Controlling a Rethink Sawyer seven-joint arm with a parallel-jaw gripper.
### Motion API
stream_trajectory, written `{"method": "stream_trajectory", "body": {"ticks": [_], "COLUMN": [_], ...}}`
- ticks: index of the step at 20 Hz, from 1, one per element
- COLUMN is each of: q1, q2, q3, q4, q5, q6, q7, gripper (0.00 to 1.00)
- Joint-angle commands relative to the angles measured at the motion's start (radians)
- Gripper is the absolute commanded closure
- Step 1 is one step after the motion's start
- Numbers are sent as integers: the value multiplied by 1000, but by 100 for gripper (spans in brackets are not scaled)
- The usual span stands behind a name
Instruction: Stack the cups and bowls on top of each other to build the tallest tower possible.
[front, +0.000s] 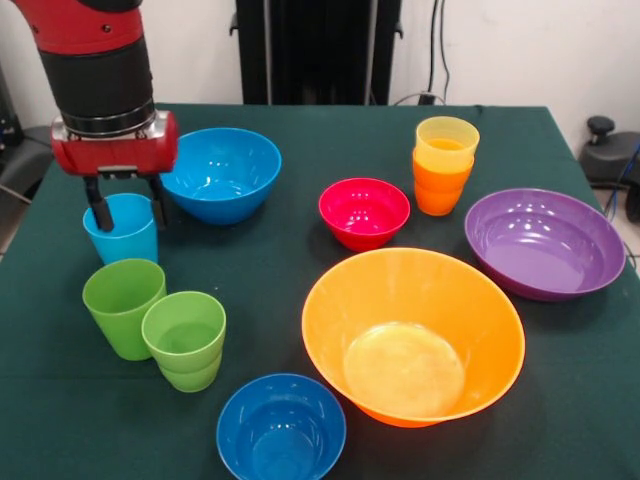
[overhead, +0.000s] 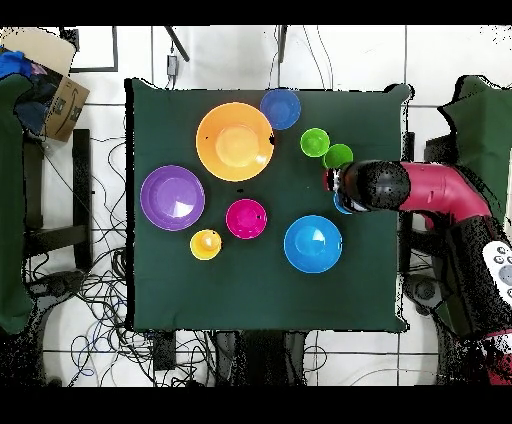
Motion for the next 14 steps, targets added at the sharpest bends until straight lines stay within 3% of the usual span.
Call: {"method": "stream_trajectory", "body": {"ticks": [1,14], "q1": [33,53], "q2": [29,63], "q3": [61,97], "q4": [4,-89], "q5": [-70,-112], "q6": [-22,3], "q7": [-276,-343], "gripper": [0,0]}}
